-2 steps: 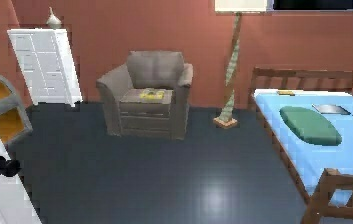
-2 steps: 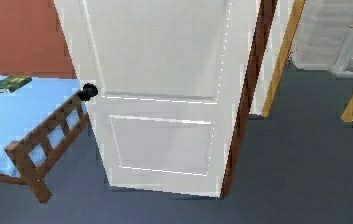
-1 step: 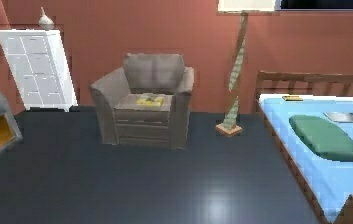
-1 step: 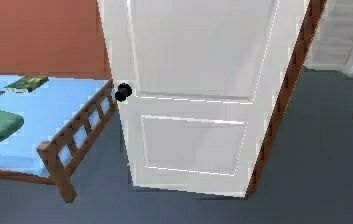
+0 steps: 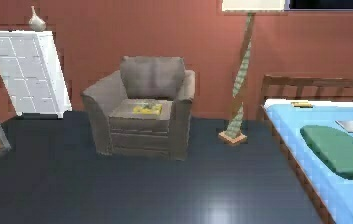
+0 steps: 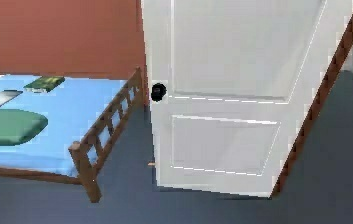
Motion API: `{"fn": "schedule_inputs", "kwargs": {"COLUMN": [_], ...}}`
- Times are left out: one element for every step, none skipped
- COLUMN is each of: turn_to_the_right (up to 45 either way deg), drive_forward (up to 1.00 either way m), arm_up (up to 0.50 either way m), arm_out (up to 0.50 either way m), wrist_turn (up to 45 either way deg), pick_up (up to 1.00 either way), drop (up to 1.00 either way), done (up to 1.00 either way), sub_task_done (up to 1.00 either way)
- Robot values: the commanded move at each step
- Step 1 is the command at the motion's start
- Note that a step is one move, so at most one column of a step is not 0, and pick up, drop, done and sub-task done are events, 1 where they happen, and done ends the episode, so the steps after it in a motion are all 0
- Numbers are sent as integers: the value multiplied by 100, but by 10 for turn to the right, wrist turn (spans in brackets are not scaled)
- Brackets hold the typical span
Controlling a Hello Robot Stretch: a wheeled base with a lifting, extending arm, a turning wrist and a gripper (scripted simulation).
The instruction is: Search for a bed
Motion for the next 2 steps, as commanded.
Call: {"fn": "schedule_inputs", "kwargs": {"turn_to_the_right": [450,450], "drive_forward": [0,0], "arm_up": [0,0], "arm_out": [0,0], "wrist_turn": [0,0], "pick_up": [0,0], "drop": [0,0], "done": [0,0], "sub_task_done": [0,0]}}
